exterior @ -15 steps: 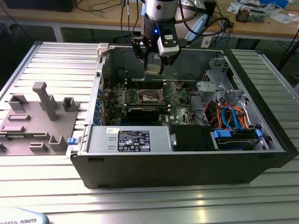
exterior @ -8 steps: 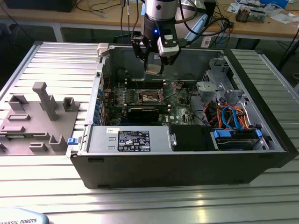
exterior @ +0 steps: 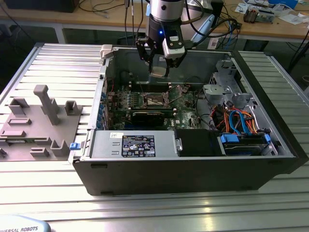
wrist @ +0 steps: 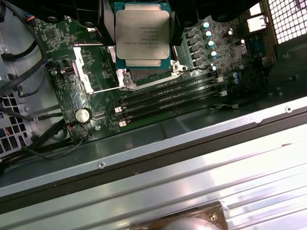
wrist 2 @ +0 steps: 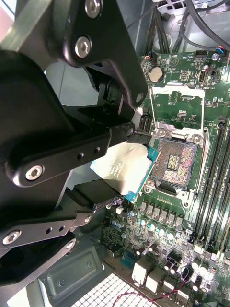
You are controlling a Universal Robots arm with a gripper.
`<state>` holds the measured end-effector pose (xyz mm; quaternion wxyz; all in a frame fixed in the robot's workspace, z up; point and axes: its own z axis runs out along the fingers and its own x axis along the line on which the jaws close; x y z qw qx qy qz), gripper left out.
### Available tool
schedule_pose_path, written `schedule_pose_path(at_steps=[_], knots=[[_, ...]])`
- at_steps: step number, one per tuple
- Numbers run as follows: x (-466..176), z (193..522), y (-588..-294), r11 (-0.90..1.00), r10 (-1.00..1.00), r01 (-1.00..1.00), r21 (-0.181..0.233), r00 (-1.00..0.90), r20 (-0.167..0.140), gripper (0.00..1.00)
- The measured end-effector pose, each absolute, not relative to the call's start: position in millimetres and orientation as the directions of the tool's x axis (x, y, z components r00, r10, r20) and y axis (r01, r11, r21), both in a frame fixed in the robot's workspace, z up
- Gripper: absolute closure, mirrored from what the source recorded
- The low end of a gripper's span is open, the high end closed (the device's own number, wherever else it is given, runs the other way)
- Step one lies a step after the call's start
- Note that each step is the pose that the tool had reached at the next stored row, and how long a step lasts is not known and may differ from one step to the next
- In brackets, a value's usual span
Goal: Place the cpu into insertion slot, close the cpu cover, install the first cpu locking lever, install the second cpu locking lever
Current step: 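Place the cpu into insertion slot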
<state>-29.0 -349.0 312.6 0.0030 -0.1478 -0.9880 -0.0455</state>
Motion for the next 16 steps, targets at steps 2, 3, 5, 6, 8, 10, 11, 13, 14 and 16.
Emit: schedule_pose_path(at_steps=[2,3,5,6,8,10,11,13,14,16], knots=[[-29.0,312.5,-349.0,0.952,0.293,0.293,0.089,-0.956,0.019,0.46],[-28.9,312.5,-349.0,0.952,0.293,0.294,0.089,-0.956,0.019,0.46],[-28.9,312.5,-349.0,0.951,0.294,0.295,0.089,-0.956,0.019,0.46],[-28.9,312.5,-349.0,0.951,0.295,0.296,0.089,-0.955,0.019,0.46],[-29.0,312.4,-349.0,0.951,0.296,0.297,0.089,-0.955,0.019,0.46],[-28.9,312.4,-349.0,0.951,0.297,0.298,0.089,-0.955,0.019,0.46],[-29.0,312.4,-349.0,0.950,0.298,0.298,0.089,-0.954,0.019,0.46],[-28.9,312.3,-349.0,0.950,0.299,0.300,0.089,-0.954,0.019,0.46],[-28.9,312.3,-349.0,0.950,0.300,0.301,0.089,-0.954,0.019,0.46],[-28.9,312.2,-349.0,0.949,0.301,0.302,0.089,-0.953,0.019,0.46]])
